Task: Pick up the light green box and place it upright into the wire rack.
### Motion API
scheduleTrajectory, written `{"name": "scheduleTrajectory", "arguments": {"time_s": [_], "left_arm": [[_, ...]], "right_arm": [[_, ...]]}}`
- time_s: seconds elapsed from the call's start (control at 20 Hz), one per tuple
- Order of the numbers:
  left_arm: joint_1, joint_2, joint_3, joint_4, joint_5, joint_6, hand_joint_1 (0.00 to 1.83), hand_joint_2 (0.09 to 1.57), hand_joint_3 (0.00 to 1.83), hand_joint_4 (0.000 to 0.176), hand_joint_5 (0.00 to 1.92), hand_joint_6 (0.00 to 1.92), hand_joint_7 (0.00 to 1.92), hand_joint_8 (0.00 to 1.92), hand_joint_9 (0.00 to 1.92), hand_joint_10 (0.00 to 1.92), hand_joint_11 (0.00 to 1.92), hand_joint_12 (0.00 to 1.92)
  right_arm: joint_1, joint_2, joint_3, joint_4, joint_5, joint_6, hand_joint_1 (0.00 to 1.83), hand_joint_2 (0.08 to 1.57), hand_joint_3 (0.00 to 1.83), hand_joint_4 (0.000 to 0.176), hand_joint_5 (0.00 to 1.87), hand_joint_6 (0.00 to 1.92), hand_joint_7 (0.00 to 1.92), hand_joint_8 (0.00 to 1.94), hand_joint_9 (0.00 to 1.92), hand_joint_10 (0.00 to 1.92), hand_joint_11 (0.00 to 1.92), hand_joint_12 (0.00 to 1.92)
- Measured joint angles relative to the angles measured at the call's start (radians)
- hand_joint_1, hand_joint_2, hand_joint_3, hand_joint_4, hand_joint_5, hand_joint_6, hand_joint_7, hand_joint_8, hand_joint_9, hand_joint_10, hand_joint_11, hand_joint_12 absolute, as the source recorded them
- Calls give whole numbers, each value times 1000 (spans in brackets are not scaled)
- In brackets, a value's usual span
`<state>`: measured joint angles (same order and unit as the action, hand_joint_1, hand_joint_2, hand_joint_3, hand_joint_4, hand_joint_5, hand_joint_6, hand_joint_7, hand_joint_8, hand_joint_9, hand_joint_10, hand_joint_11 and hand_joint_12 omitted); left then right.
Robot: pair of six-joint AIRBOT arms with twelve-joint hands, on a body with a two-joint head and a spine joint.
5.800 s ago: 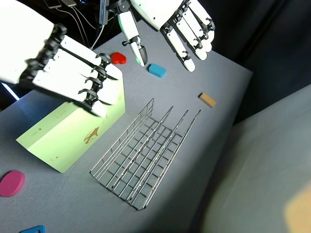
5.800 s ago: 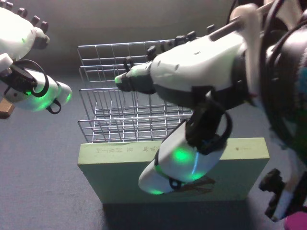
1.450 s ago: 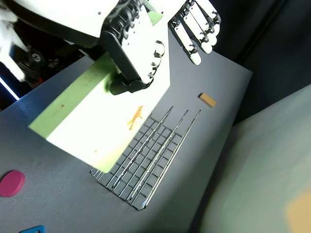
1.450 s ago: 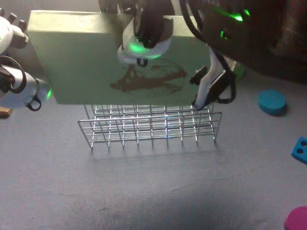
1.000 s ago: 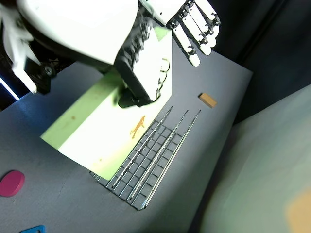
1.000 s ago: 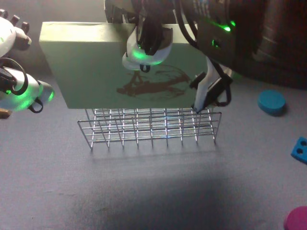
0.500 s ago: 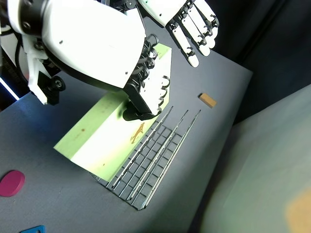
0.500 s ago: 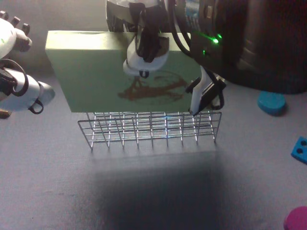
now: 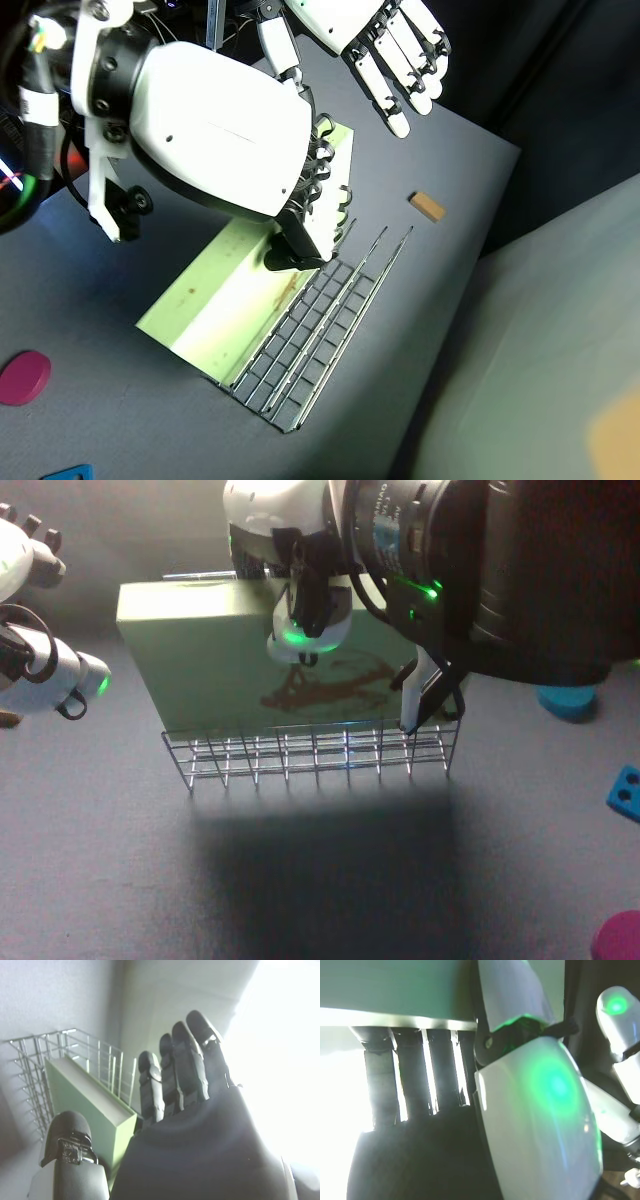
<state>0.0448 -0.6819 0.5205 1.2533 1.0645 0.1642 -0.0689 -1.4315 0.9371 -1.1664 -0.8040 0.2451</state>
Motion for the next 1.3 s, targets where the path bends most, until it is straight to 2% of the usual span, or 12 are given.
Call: {"name": "scheduleTrajectory", "arguments": {"time_s": [0.75,1.3], "left_arm": [[1,0,0,0,8,-24,142,1170,1,77,301,3,250,1,238,0,0,736],[2,0,0,-1,8,-30,140,1170,0,73,327,8,253,1,239,1,0,740]], "right_arm": [[-73,-80,124,5,28,12,1361,1163,0,0,871,939,862,1201,833,1451,778,1527],[-105,-105,161,-24,50,39,1362,1164,0,0,855,948,868,1206,837,1439,790,1508]]}}
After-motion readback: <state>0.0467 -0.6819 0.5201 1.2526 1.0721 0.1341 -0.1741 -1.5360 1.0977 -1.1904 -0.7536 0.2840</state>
